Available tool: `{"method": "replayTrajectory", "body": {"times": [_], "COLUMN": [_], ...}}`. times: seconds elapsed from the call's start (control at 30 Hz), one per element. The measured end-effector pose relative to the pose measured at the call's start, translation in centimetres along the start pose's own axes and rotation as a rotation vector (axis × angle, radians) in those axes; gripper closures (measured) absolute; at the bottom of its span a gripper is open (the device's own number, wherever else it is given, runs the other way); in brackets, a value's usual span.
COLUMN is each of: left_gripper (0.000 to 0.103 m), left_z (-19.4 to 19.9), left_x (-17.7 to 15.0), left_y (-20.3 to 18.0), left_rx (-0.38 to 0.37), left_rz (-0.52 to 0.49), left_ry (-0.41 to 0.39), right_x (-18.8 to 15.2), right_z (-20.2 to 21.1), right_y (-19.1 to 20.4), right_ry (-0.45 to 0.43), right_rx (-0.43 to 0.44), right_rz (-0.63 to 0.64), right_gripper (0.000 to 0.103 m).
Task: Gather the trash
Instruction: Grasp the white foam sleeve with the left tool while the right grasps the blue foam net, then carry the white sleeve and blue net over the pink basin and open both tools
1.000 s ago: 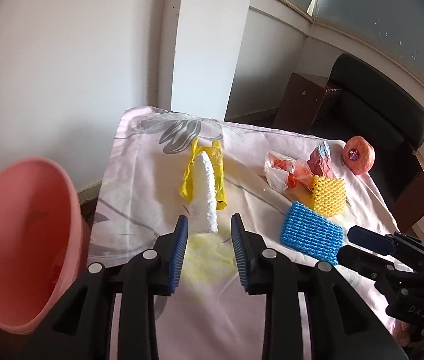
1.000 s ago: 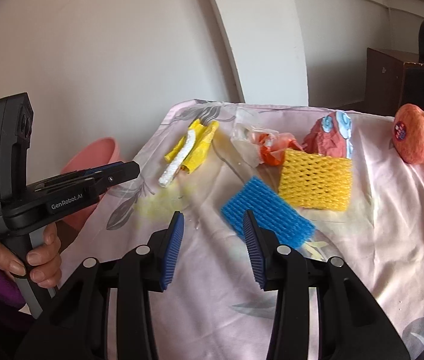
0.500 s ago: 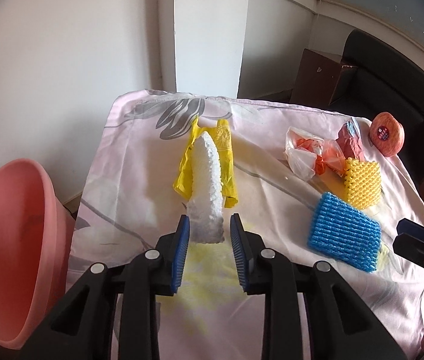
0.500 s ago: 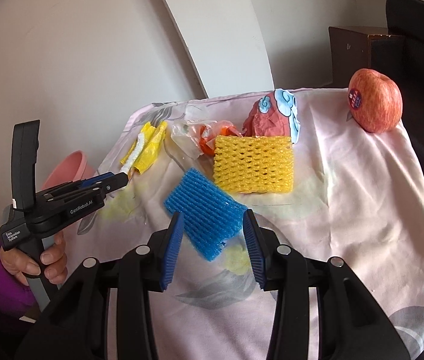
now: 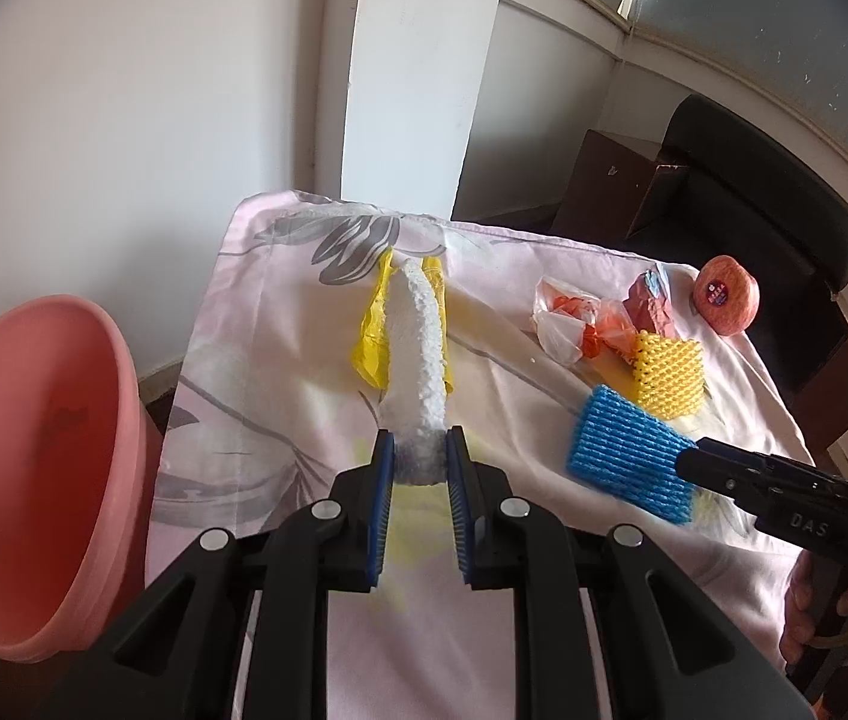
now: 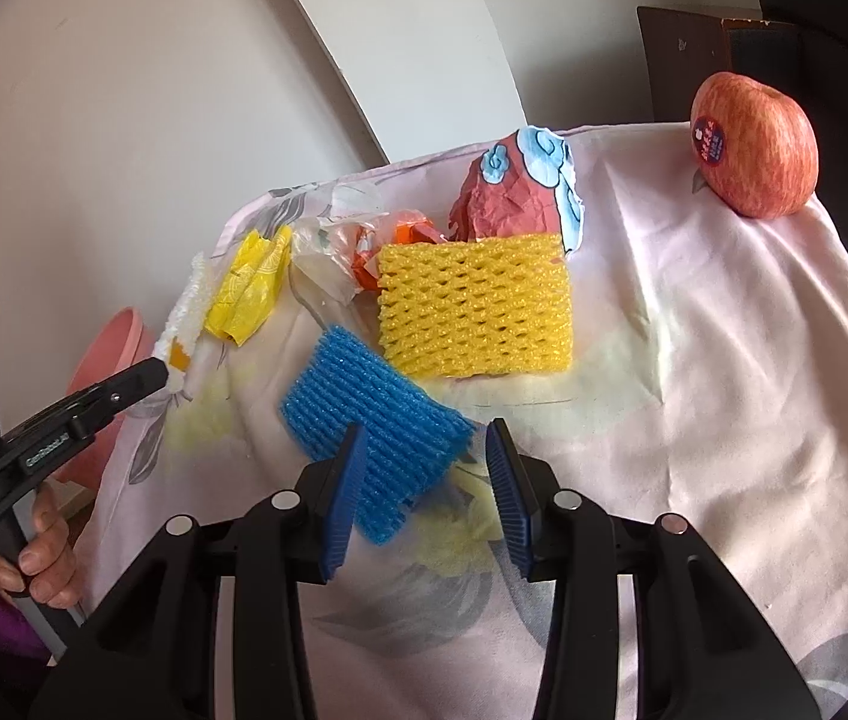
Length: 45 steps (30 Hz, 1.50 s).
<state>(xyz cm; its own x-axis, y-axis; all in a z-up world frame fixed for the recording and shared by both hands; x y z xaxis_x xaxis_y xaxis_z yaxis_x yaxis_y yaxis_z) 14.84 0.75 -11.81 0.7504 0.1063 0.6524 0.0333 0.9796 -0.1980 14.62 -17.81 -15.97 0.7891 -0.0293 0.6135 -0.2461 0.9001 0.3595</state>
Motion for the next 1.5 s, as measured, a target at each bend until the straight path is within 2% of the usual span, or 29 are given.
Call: {"method": "replayTrajectory", "body": {"times": [0.3, 0.47, 0.57, 1.13, 1.5], "left_gripper": [0.086, 0.086, 0.086, 0.086, 0.086], "left_z": [2.0, 2.5, 2.8, 6.1, 8.9], "left_x": [-0.2, -0.2, -0.4, -0.6, -0.4], "left_y": [0.4, 0.5, 0.6, 2.1, 5.7], "left_rx": [-0.015, -0.019, -0.021, -0.010, 0.039], "left_rz": [0.030, 0.036, 0.036, 0.078, 0.138], "left_ry": [-0.020, -0.030, -0.033, -0.094, -0.148], "right_x": [0.3, 0.3, 0.3, 1.3, 2.2], "right_z": [-1.1, -0.5, 0.2, 3.2, 2.6], "right_y": [0.9, 1.5, 1.9, 7.7, 13.0], "right_ry": [0.003, -0.019, -0.035, -0.094, -0.095], "right_rx": [0.015, 0.001, -0.001, 0.075, 0.139], "right_rz": [0.022, 0.048, 0.064, 0.184, 0.258], "right_gripper": [0.061, 0.082, 0.088, 0.090, 0.090]}}
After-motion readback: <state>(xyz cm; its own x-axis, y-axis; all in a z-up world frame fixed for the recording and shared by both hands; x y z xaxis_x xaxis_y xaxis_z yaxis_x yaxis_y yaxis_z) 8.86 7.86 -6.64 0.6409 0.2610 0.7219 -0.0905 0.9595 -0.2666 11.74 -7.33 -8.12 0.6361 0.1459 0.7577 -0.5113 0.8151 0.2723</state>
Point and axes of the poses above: each gripper's, at about its wrist camera, not at the fingertips, and z roughly against the way its jaws point, y to its left, x to its top, the point moved 10 cm from there along -z, roughly the way its jaws point, and after that the axes turned 4 degrees about z, right-handed, at the moved point
